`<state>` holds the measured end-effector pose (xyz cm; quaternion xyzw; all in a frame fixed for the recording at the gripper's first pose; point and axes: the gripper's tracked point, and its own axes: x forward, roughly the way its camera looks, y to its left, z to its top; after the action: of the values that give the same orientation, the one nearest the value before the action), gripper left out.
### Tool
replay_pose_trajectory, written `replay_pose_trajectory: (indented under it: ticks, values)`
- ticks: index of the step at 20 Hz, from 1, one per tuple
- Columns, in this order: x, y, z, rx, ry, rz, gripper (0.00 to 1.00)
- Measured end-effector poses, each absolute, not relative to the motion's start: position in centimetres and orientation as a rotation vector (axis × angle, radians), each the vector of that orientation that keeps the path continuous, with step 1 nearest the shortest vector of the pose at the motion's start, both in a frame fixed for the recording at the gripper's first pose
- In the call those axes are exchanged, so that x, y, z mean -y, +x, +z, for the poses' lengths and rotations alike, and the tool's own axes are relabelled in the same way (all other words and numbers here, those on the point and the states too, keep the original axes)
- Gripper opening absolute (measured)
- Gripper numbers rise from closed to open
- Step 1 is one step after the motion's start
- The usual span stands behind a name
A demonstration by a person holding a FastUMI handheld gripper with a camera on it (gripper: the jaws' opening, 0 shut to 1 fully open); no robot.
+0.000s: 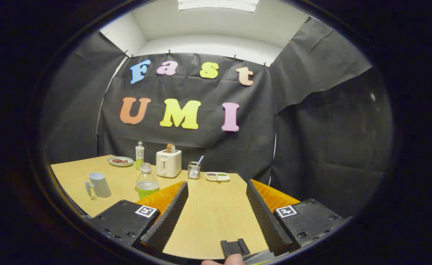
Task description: Take the bottle from table, then pour the juice into the cup, finally place the bottle on the coaster
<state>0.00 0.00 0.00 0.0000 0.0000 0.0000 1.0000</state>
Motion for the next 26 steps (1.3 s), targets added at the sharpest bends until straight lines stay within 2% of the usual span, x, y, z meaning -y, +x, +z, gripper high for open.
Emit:
replay_pose_trajectory:
  ticks: [4,8,18,26]
  values:
    - [-1.3,0.2,-0.4,-0.031,0.026,0.042,1.0]
    - [-0.2,0.2,-0.3,-0.022,0.014,0.003,1.0]
    - [-0.9,-0.1,-0.9,-0.043,0.028,0.021,1.0]
    - [-3.1,0.7,-2.3,-0.077,0.076,0.086,1.0]
